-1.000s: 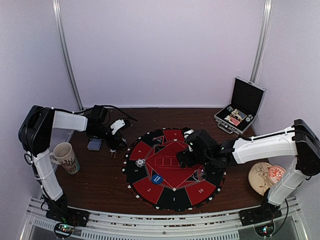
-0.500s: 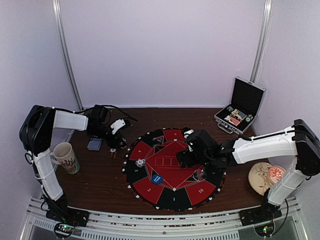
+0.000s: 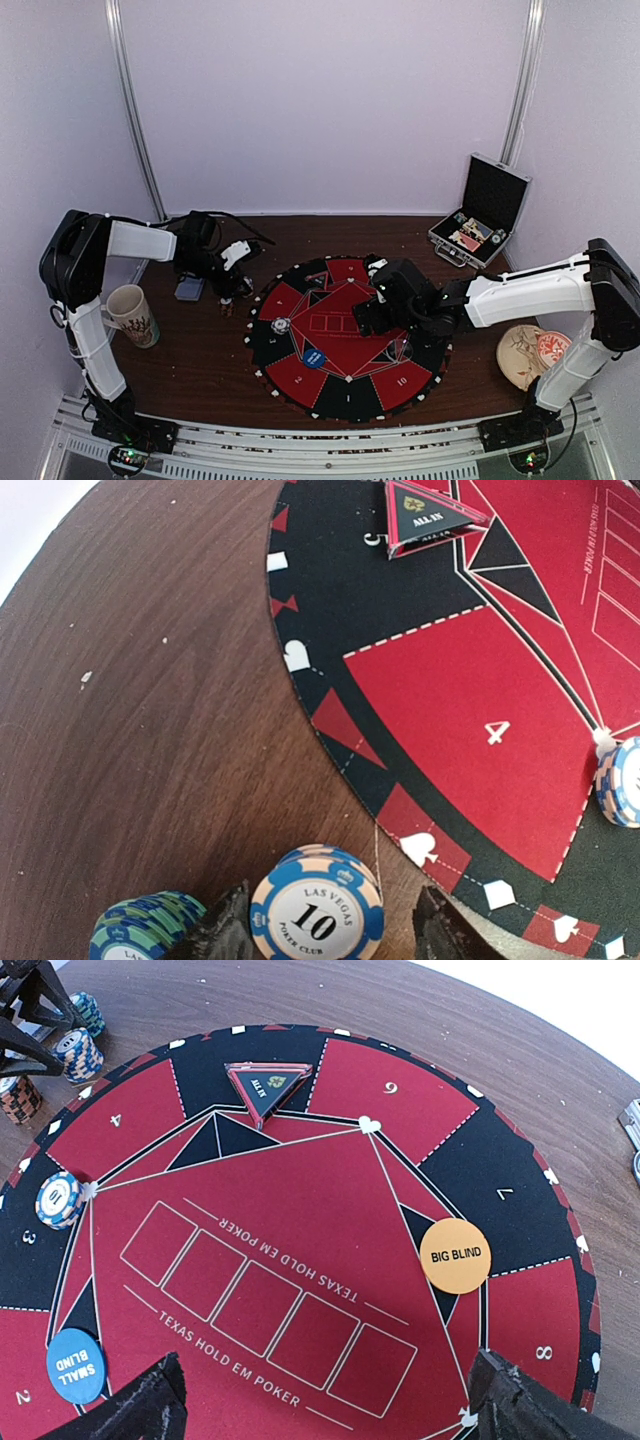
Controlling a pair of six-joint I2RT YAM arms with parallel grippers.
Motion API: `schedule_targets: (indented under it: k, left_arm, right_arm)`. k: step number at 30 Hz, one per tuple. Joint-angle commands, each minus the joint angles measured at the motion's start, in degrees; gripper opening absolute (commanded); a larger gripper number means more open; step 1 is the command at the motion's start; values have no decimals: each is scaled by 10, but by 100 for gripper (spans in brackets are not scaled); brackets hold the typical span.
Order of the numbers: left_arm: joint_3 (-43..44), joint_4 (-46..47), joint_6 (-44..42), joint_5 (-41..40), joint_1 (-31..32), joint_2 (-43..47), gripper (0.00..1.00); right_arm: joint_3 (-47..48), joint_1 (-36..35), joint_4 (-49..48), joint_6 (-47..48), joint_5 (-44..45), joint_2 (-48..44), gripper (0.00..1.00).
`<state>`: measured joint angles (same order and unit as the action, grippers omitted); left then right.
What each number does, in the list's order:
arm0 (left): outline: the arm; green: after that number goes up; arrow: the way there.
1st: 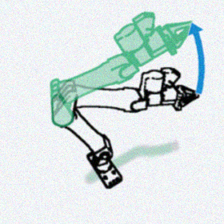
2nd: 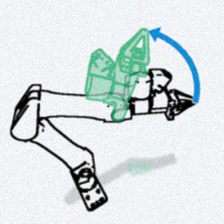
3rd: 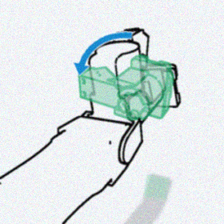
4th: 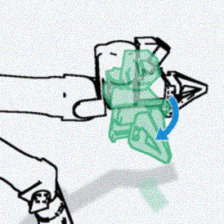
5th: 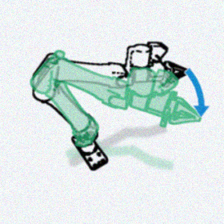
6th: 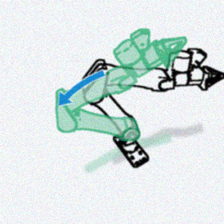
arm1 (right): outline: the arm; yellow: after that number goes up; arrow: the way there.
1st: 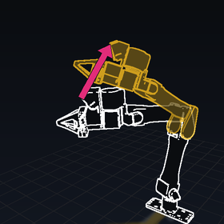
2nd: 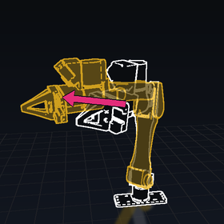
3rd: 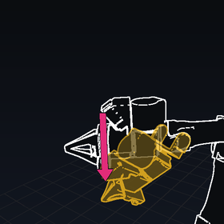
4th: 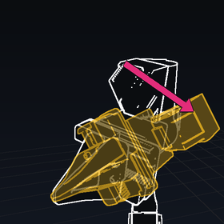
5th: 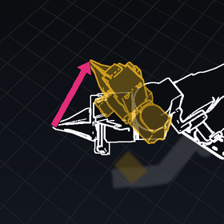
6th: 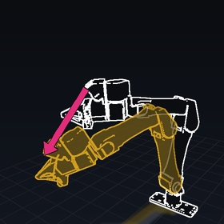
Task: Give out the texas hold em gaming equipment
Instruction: Pick up the pile of poker chips from the pile of poker chips.
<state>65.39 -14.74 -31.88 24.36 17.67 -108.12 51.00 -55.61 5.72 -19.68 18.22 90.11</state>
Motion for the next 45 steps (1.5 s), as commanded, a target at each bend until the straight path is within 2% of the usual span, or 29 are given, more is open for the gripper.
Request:
schedule_targets:
  k: [1, 20, 32, 38, 45]
  left_arm:
    - [15, 2, -7, -4, -2, -10, 56]
    - [18, 1, -5, -11, -2, -14, 51]
    - [19, -4, -7, -7, -2, -16, 37]
    - [21, -8, -8, -6, -2, -17, 22]
    - [17, -8, -4, 4, -2, 4, 10]
  right_arm:
    - [-6, 0, -2, 2, 8, -11, 100]
    - [-6, 0, -2, 2, 7, -12, 100]
    - [-6, 1, -2, 2, 7, -13, 100]
    - [-6, 0, -2, 2, 7, -13, 100]
    - [-6, 0, -2, 2, 8, -15, 100]
